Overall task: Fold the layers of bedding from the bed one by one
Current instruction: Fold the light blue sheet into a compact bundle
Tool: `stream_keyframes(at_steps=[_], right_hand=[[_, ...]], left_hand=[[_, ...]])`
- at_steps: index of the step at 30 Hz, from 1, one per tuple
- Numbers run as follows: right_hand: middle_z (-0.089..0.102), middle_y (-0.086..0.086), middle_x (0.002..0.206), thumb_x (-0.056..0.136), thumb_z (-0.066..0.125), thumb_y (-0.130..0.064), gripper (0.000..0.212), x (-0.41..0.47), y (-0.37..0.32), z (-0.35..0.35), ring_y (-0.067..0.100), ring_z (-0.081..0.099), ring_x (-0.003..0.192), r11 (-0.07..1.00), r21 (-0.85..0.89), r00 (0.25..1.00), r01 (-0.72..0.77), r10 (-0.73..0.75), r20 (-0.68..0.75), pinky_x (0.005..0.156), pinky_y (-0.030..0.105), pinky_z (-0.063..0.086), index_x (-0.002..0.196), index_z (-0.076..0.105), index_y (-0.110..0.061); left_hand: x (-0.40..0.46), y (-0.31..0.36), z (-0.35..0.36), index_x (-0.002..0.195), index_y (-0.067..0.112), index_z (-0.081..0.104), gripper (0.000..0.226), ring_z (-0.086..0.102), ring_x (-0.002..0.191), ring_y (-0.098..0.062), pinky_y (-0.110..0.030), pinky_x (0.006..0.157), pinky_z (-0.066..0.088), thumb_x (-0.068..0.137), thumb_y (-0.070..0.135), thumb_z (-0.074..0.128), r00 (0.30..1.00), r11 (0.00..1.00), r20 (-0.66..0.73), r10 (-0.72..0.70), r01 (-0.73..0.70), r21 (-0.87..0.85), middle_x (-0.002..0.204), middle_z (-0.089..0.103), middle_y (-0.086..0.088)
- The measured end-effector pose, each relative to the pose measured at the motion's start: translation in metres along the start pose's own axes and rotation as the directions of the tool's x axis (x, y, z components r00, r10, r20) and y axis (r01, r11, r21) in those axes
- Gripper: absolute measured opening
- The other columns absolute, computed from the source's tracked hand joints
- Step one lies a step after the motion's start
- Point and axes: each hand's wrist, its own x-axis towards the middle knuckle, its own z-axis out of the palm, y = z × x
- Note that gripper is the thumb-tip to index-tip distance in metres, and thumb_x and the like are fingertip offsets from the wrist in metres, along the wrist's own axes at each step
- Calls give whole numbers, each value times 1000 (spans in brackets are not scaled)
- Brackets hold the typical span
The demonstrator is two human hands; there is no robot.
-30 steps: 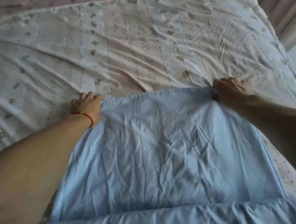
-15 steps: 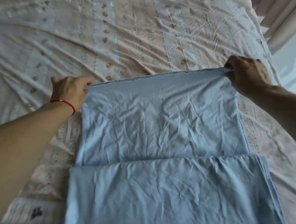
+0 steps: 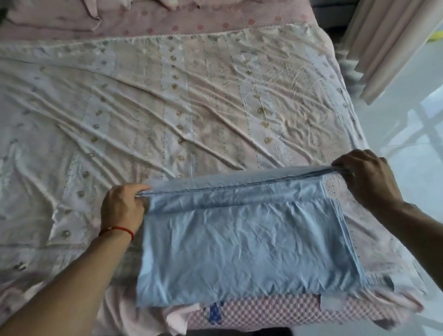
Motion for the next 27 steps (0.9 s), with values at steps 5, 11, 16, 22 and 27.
stream_keyframes(at_steps=[5,11,16,22,27], right_hand=[[72,6,92,77,80,0,23,-88,-23,-32,37,63,87,997,22,997,-70,70,24,72,49,54,94,76,-16],[72,5,94,68,84,0,30,-196,-46,-51,36,65,88,994,-23,990,-109,111,91,71,46,54,93,76,-16],[70,3,95,61,86,2,38,-254,-50,-35,34,66,89,988,-45,962,-149,156,227,71,42,53,92,74,-18],[69,-4,89,59,89,-7,32,-269,-44,13,29,64,87,984,-104,942,-144,169,290,73,31,32,84,77,-23],[67,2,85,57,85,-5,24,-276,-33,49,33,66,80,981,-166,872,-97,165,461,71,45,52,72,73,-18]], left_hand=[[-87,-24,-20,96,7,80,50,67,90,-38,-40,86,53,60,-23,61,985,987,-70,157,-159,-29,97,75,-15],[-204,-58,-23,98,8,80,53,65,88,-29,-29,87,45,57,-24,69,970,971,-52,238,-239,-11,97,70,-7],[-258,-91,6,98,9,80,38,62,88,-27,-32,85,46,75,2,50,976,976,26,216,-216,6,96,64,-4],[-260,-117,54,92,8,80,36,65,80,-29,-36,77,53,68,-11,60,979,989,161,127,-137,56,89,64,-4],[-248,-118,78,95,28,75,39,67,97,-21,-31,78,56,72,-2,66,796,941,583,-160,-57,335,105,61,7]])
